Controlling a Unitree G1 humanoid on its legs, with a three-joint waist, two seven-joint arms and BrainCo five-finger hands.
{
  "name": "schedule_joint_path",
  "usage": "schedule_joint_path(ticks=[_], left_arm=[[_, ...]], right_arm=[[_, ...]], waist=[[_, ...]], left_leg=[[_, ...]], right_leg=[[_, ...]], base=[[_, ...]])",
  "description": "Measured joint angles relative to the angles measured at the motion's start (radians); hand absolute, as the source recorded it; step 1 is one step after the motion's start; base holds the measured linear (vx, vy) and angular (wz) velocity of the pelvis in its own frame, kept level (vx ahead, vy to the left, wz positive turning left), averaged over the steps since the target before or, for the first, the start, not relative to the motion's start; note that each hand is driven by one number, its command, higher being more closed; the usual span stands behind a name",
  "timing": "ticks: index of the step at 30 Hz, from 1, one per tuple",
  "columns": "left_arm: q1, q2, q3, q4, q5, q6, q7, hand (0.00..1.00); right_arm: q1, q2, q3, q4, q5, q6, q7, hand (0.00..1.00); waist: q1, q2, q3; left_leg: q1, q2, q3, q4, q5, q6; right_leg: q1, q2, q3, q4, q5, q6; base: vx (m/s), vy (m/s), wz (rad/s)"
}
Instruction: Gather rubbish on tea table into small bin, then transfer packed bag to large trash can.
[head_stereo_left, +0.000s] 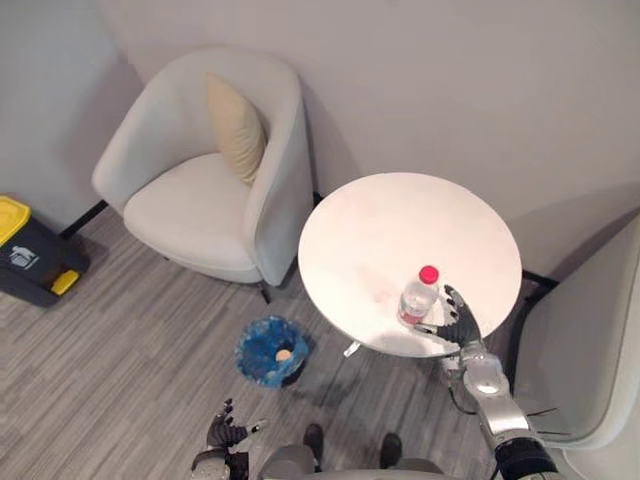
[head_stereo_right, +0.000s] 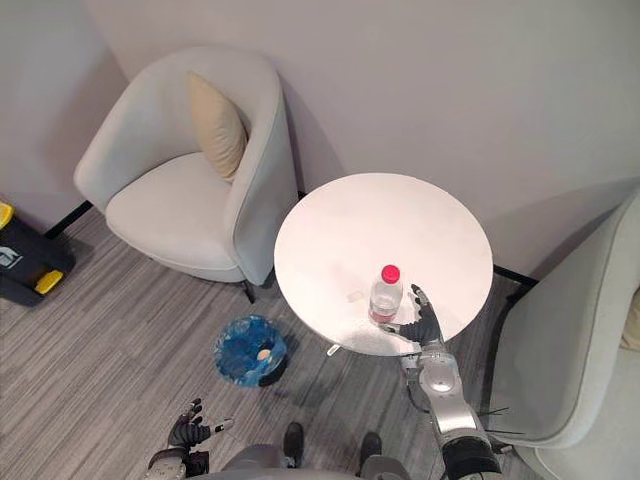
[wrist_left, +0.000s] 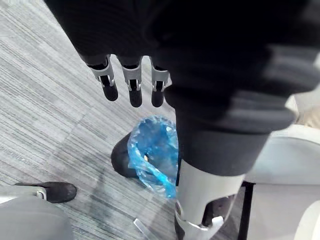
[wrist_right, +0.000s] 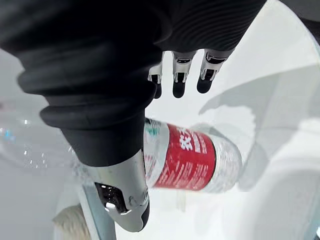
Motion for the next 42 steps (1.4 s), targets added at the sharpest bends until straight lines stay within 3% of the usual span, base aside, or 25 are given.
schedule_joint_path(ticks=[3, 11, 12, 19, 26, 33, 35, 37, 38, 39, 40, 41, 42], left_arm=[[0.011, 0.0, -0.001, 0.001, 0.0, 0.0, 0.001, 0.0], [0.02, -0.001, -0.046, 0.004, -0.002, -0.001, 0.022, 0.0], [0.02, -0.002, -0.05, 0.004, -0.003, -0.001, 0.022, 0.0], [0.015, -0.014, -0.08, 0.003, -0.033, -0.009, 0.021, 0.0], [0.018, -0.021, -0.088, 0.003, -0.054, -0.009, 0.021, 0.0], [0.016, -0.032, -0.071, 0.001, -0.052, -0.008, 0.021, 0.0], [0.012, -0.033, -0.067, 0.001, -0.052, -0.007, 0.021, 0.0], [0.009, -0.032, -0.067, 0.0, -0.052, -0.006, 0.021, 0.0], [0.007, -0.035, -0.067, -0.001, -0.051, -0.005, 0.02, 0.0], [0.002, -0.036, -0.065, 0.0, -0.051, -0.002, 0.02, 0.0], [-0.009, -0.036, -0.056, 0.001, -0.046, 0.001, 0.019, 0.0], [-0.025, -0.036, -0.052, 0.002, -0.04, 0.0, 0.019, 0.0], [-0.031, -0.036, -0.052, 0.003, -0.039, 0.0, 0.02, 0.0]], right_arm=[[-0.024, 0.007, 0.001, 0.031, -0.006, 0.004, -0.008, 0.0], [-0.163, 0.03, -0.001, 0.104, -0.046, 0.006, -0.133, 0.0], [-0.181, 0.034, -0.002, 0.105, -0.045, 0.007, -0.14, 1.0], [-0.351, 0.028, -0.002, 0.191, 0.007, 0.01, -0.177, 1.0], [-0.38, 0.022, 0.031, 0.178, 0.074, 0.011, -0.167, 1.0], [-0.1, 0.019, 0.008, -0.182, 0.074, -0.002, -0.144, 1.0], [-0.026, 0.039, 0.01, -0.244, 0.075, -0.015, -0.102, 1.0], [0.003, 0.049, 0.011, -0.261, 0.079, -0.023, -0.077, 1.0], [0.016, 0.052, 0.011, -0.262, 0.087, -0.028, -0.059, 1.0], [0.02, 0.056, 0.01, -0.262, 0.093, -0.029, -0.054, 1.0], [0.024, 0.055, 0.01, -0.27, 0.104, -0.031, -0.038, 1.0], [0.037, 0.05, 0.008, -0.298, 0.109, -0.037, -0.032, 1.0], [0.038, 0.045, 0.006, -0.305, 0.109, -0.04, -0.03, 1.0]], waist=[[0.001, 0.003, 0.001], [0.007, 0.024, 0.013], [0.012, 0.027, 0.015], [0.057, 0.043, 0.052], [0.062, 0.049, 0.078], [0.042, 0.05, 0.076], [0.027, 0.049, 0.075], [0.022, 0.048, 0.075], [0.015, 0.049, 0.074], [0.01, 0.047, 0.069], [-0.006, 0.04, 0.064], [-0.014, 0.04, 0.06], [-0.018, 0.044, 0.057]], left_leg=[[-0.018, -0.004, -0.036, -0.009, 0.013, -0.009], [-0.042, -0.012, -0.082, -0.009, 0.029, 0.0], [-0.046, -0.012, -0.085, -0.009, 0.03, -0.001], [-0.071, -0.014, -0.118, -0.008, 0.04, -0.009], [-0.075, -0.014, -0.142, -0.008, 0.044, -0.012], [-0.041, -0.032, -0.215, -0.008, 0.044, -0.012], [-0.045, -0.031, -0.213, -0.009, 0.058, -0.024], [-0.057, -0.035, -0.126, -0.016, 0.081, -0.024], [-0.065, -0.018, 0.044, -0.021, 0.043, 0.036], [-0.07, 0.0, 0.125, -0.016, 0.033, 0.065], [-0.069, 0.029, 0.315, -0.009, 0.012, 0.095], [-0.064, 0.066, 0.46, 0.012, 0.009, 0.099], [-0.062, 0.078, 0.511, 0.025, 0.016, 0.094]], right_leg=[[-0.01, 0.0, -0.021, -0.001, 0.0, -0.001], [-0.011, 0.007, -0.059, -0.011, 0.007, -0.008], [-0.013, 0.007, -0.062, -0.012, 0.007, -0.008], [-0.024, 0.009, -0.092, -0.012, 0.005, -0.011], [-0.025, 0.008, -0.113, 0.004, -0.007, -0.016], [0.028, -0.013, -0.195, 0.045, -0.062, -0.006], [0.031, -0.032, -0.232, 0.075, -0.085, -0.005], [0.028, -0.054, -0.258, 0.101, -0.101, -0.007], [0.029, -0.064, -0.285, 0.117, -0.11, -0.005], [0.03, -0.07, -0.298, 0.123, -0.113, -0.002], [0.037, -0.09, -0.329, 0.126, -0.116, 0.003], [0.036, -0.113, -0.357, 0.146, -0.127, 0.019], [0.035, -0.122, -0.364, 0.164, -0.135, 0.026]], base=[[-0.05, -0.015, 0.26], [0.02, -0.017, 0.15], [0.04, -0.012, 0.08], [0.01, -0.001, 0.13], [-0.02, 0.004, 0.1], [0.02, 0.0, 0.35], [0.0, -0.005, 0.5], [-0.07, 0.023, 0.44], [-0.08, 0.035, 0.45], [-0.04, 0.058, 0.67], [0.07, 0.09, 0.82], [0.09, 0.117, 0.85], [0.13, 0.129, 0.67]])
